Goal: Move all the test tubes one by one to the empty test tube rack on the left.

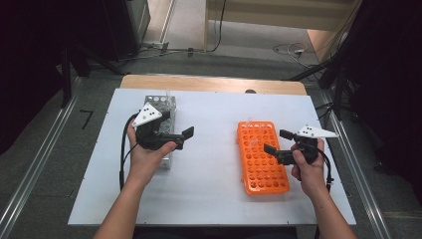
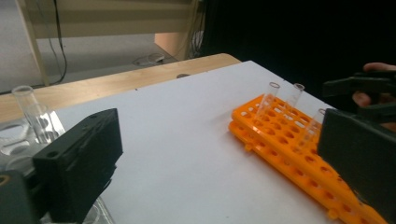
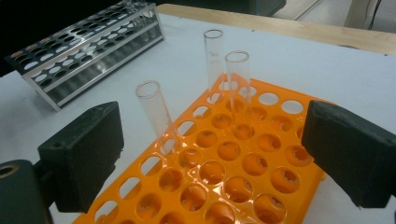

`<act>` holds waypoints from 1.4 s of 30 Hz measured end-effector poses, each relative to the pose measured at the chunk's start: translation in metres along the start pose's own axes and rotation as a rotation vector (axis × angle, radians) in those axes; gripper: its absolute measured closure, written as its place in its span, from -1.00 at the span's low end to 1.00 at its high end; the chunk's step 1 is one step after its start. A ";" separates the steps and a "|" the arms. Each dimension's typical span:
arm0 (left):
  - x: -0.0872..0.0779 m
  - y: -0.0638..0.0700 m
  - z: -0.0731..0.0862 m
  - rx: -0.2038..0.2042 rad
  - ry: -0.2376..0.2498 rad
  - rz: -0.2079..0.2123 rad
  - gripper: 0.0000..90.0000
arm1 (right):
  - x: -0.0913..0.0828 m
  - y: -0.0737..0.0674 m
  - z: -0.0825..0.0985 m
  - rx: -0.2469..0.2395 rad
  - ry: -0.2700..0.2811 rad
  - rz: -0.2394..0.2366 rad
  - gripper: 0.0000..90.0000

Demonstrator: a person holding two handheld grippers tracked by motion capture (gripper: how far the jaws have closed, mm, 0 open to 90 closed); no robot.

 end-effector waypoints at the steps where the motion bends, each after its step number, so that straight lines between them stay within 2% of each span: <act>1: -0.001 0.002 0.002 0.000 0.001 0.008 -1.00 | 0.001 0.002 0.000 0.007 -0.002 0.003 -0.87; 3: -0.001 0.004 0.006 0.001 0.001 0.013 -1.00 | 0.005 0.005 -0.001 0.023 -0.010 0.008 -0.80; 8: -0.003 0.006 0.014 -0.001 -0.008 0.010 -1.00 | 0.017 0.010 -0.004 0.017 -0.040 0.023 -0.58; 12: -0.005 0.007 0.018 -0.004 -0.008 0.014 -1.00 | 0.027 0.016 -0.004 0.036 -0.069 0.038 -0.43; 15: -0.005 0.007 0.021 -0.003 -0.016 0.013 -1.00 | 0.034 0.019 -0.003 0.063 -0.095 0.010 -0.30; 18: -0.004 0.007 0.024 -0.005 -0.020 0.017 -1.00 | 0.041 0.021 -0.003 0.060 -0.119 0.004 -0.15; 23: -0.002 0.009 0.024 -0.006 -0.024 0.022 -1.00 | 0.044 0.024 -0.006 0.043 -0.134 0.025 0.10; 30: 0.000 0.010 0.026 -0.007 -0.032 0.025 -1.00 | 0.052 0.025 -0.007 -0.001 -0.168 0.036 0.29; 32: 0.000 0.010 0.026 -0.012 -0.033 0.026 -1.00 | 0.053 0.027 -0.007 0.005 -0.163 0.029 0.37; 35: 0.000 0.010 0.025 -0.013 -0.028 0.028 -1.00 | 0.055 0.027 -0.007 -0.017 -0.166 0.023 0.47; 40: 0.002 0.011 0.026 -0.014 -0.031 0.029 -1.00 | 0.057 0.029 -0.007 -0.029 -0.164 -0.006 0.55; 42: 0.002 0.011 0.026 -0.012 -0.034 0.029 -1.00 | 0.057 0.028 -0.007 -0.036 -0.160 -0.004 0.59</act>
Point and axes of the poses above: each handheld gripper's, and its own axes: x roughly forward along the jaws, z roughly out of its underside, y roughly to its right, the point moved 4 cm from there along x, roughly forward along the jaws, and after that the axes turned 10 degrees about -y, right-handed, at the moved point
